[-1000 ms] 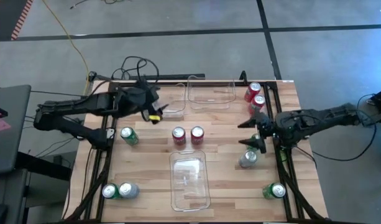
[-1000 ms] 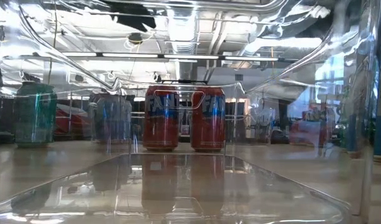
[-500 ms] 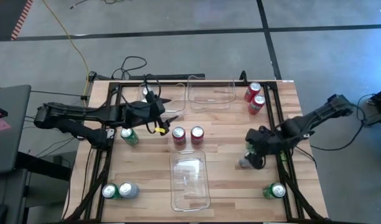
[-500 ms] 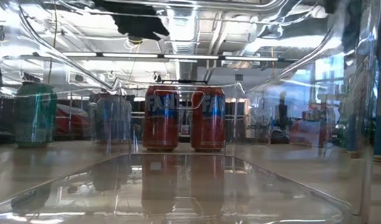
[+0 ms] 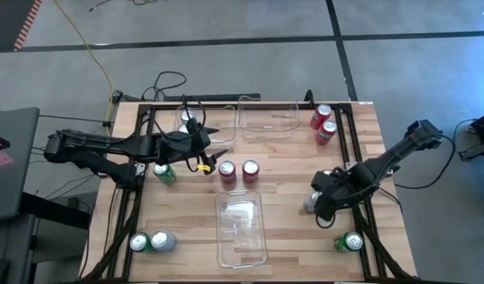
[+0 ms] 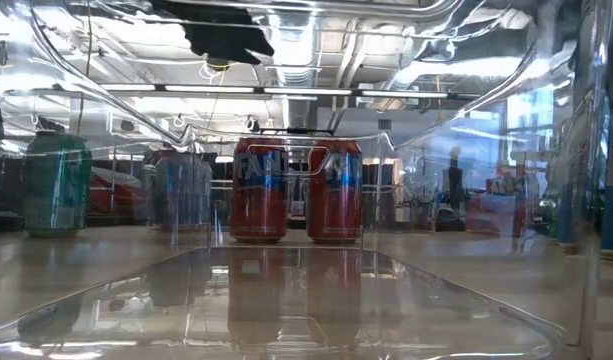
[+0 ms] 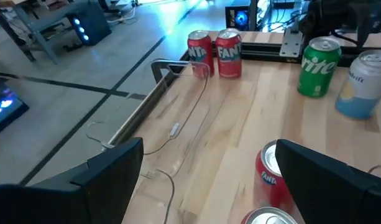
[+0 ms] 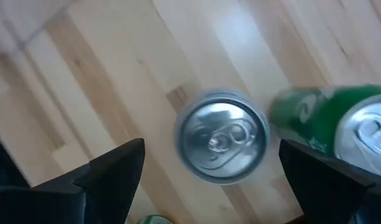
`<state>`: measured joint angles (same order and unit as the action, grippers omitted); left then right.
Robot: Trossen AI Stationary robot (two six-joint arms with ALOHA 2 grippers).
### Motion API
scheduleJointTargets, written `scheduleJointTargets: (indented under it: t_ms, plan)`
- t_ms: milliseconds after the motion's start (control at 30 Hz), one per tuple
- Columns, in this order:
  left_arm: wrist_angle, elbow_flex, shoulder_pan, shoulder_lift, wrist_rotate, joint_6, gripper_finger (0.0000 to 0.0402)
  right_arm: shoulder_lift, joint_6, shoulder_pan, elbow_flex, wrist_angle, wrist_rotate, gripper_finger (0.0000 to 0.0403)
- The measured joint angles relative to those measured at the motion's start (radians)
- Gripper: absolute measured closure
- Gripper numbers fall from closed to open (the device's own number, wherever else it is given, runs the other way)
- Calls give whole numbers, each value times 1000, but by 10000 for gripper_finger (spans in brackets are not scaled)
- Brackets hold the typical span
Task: Sort soda cans
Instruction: Put the right white and blue soda can into the top left transparent bin
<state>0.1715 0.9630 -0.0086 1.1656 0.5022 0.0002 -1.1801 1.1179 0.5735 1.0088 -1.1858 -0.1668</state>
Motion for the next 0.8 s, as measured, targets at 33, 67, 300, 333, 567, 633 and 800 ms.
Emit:
scheduleJointTargets:
  t_ms: [33,67,300,333,567,633,800]
  plan:
    - [1,0,-1,0,0,-2,39,-6,12,5,0,-7,-2,14]
    - [2,0,-1,0,1,-3,39,-14,17,9,0,-12,-2,14]
    - [4,0,-2,0,1,-15,39,-87,9,16,0,-7,-9,14]
    - [2,0,-2,0,1,-15,39,-100,3,16,0,-10,-10,14]
    - [-28,0,-2,0,16,19,39,-185,-66,19,0,-1,-15,17]
    - [-31,0,-2,0,48,21,40,-201,-84,22,0,12,-15,25]
    - [-31,0,-2,-1,111,22,45,-225,-119,11,1,40,-2,71]
